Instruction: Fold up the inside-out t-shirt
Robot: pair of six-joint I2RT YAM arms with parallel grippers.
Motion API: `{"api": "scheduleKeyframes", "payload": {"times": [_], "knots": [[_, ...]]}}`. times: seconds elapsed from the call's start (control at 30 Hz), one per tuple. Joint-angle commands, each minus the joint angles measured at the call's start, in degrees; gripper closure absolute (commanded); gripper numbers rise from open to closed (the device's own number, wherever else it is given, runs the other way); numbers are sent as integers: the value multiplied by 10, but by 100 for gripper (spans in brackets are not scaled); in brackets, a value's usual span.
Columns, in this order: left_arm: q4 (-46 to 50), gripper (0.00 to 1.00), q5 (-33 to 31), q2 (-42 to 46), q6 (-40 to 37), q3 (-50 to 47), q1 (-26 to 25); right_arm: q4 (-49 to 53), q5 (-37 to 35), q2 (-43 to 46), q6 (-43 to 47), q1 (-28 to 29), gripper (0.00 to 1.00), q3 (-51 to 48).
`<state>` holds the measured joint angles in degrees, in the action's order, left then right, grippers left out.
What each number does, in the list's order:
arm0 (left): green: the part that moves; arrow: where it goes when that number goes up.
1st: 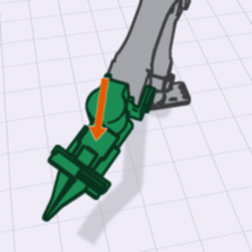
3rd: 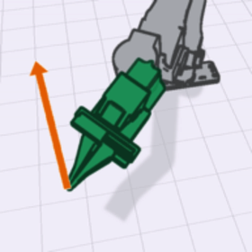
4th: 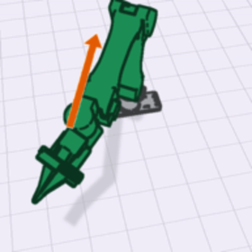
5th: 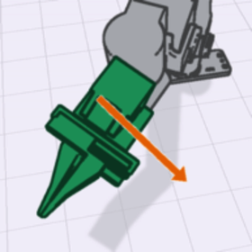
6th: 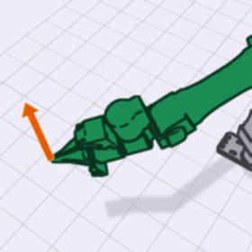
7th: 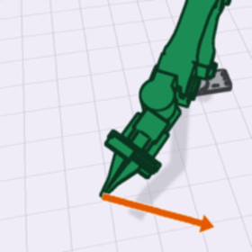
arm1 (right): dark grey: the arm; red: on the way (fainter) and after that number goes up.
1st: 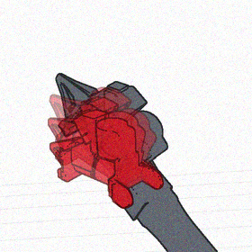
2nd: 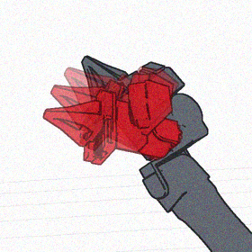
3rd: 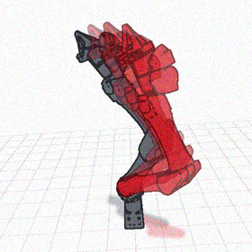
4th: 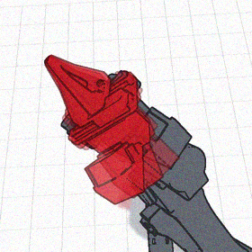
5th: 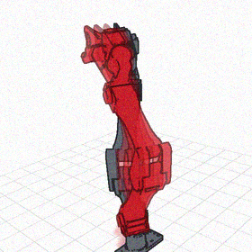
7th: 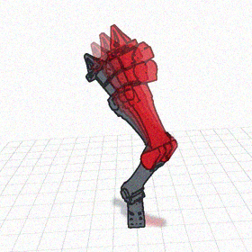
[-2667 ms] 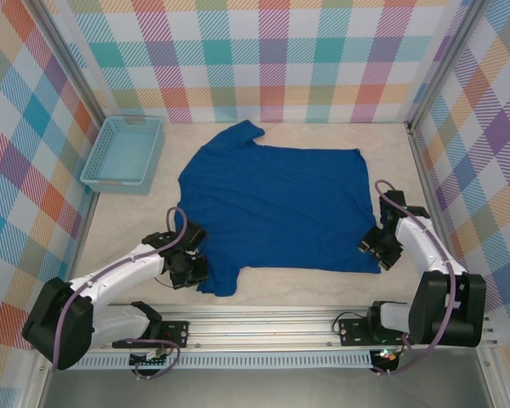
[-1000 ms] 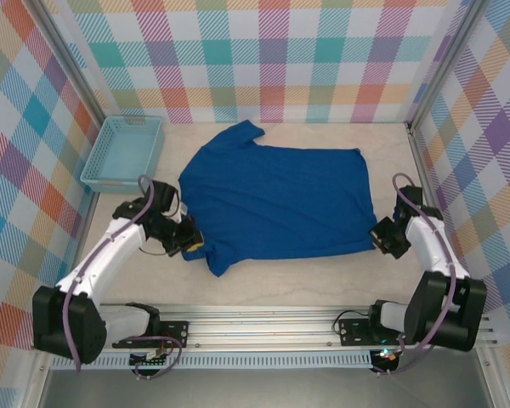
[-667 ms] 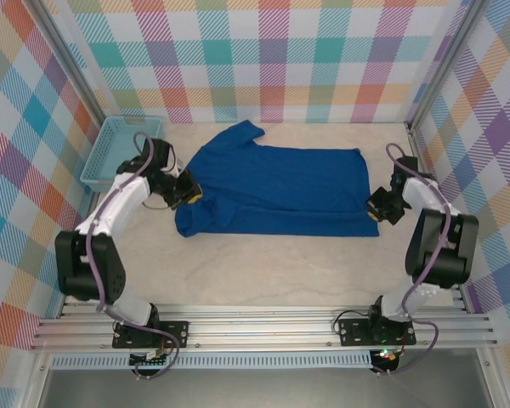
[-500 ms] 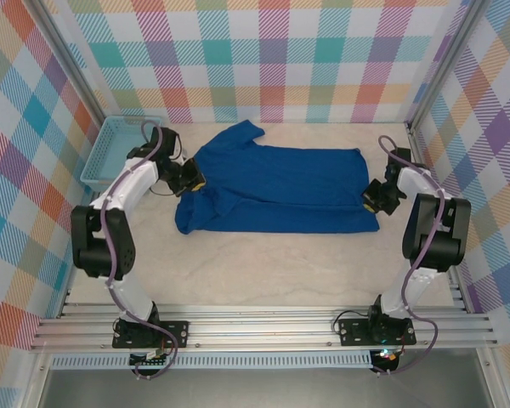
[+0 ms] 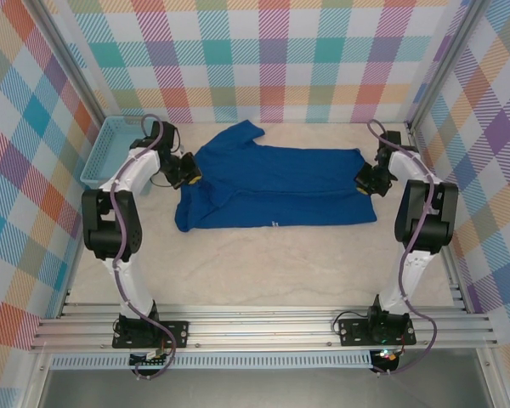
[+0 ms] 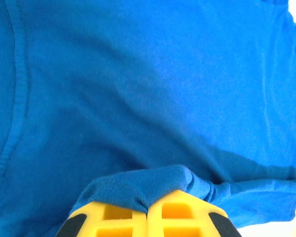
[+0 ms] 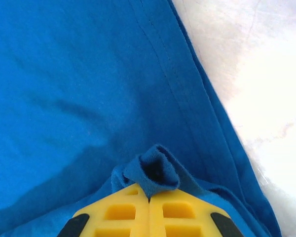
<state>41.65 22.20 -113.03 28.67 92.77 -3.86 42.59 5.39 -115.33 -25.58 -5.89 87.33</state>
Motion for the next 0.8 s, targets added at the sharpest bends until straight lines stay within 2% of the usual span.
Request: {"api": "scheduleKeyframes", "payload": {"times": [0.0,0.13,0.2,0.33,0.4,0.5,0.6,0.67,0.77], "knots": [[-12,100,0,-48,3,41,10,10,1,-29,13,4,93,32],[-14,93,-5,-123,14,120,11,-8,17,-37,13,5,71,65],[-9,88,-5,-159,19,162,12,-16,33,-25,17,5,66,71],[-20,67,-21,-165,20,184,17,-43,64,35,23,8,62,30],[-26,57,-57,-131,9,155,17,-63,85,76,29,17,59,-11],[-81,50,-84,-41,15,30,12,-83,96,130,39,43,55,-72],[-166,44,-43,54,30,-108,-18,-85,94,158,44,72,54,-106],[-164,43,-9,67,37,-137,-49,-83,106,160,41,82,54,-110],[-159,42,-18,60,35,-150,-84,-87,123,150,33,87,54,-105]]}}
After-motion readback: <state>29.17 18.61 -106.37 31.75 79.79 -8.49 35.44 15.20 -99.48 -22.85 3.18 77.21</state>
